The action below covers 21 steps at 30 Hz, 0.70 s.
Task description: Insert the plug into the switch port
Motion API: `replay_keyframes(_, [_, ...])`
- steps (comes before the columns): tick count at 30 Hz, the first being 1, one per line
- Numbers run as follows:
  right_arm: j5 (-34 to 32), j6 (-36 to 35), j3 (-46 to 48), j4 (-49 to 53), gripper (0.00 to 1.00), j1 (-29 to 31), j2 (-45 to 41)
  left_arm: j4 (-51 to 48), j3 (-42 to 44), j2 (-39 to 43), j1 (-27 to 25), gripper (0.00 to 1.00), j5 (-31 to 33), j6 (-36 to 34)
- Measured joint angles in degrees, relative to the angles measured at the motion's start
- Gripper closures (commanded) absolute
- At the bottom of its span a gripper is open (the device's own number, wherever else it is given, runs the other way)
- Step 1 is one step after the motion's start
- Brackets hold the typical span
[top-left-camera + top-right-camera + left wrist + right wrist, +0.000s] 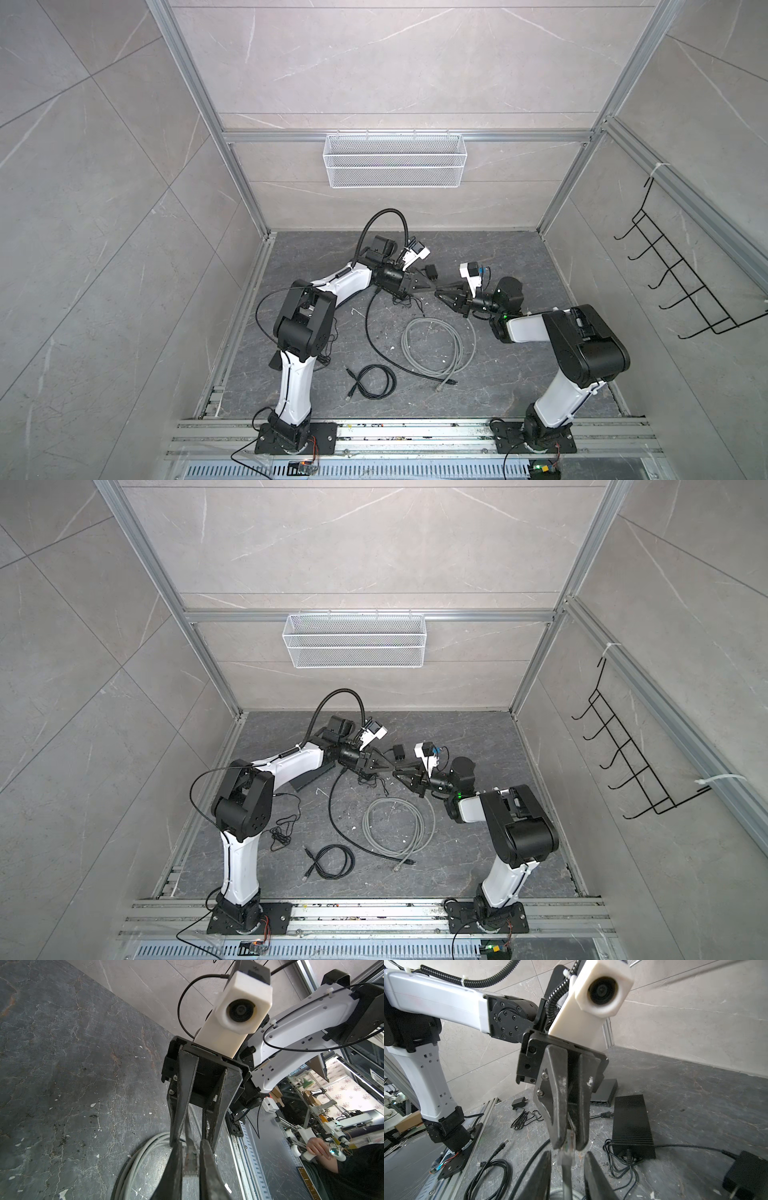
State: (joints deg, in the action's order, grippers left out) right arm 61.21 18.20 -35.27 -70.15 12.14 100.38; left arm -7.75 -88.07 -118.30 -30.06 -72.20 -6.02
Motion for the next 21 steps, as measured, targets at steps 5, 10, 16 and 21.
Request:
replay_keyframes(5, [0.37,-0.04,-0.5,0.24,0.69,0.0,0.85,-0.15,0.0,0.17,0.0,1.0,0.0,0.0])
replay_keyframes(10, [0.85,-0.68,-1.18,1.42,0.71,0.0,0.85,-0.31,-0.09,0.42,0.02,1.0,0.0,0.0])
replay_keyframes(16, [1.73,-1.33,-1.51,2.34,0.73,0.07,0.85,-0.55,-0.11,0.42,0.0,1.0,0.0,0.0])
replay_keyframes(21, [2.21,-1.33,-1.7,2.47,0.76,0.11,0.94,-0.57,-0.11,0.42,0.0,1.0,0.0,0.0])
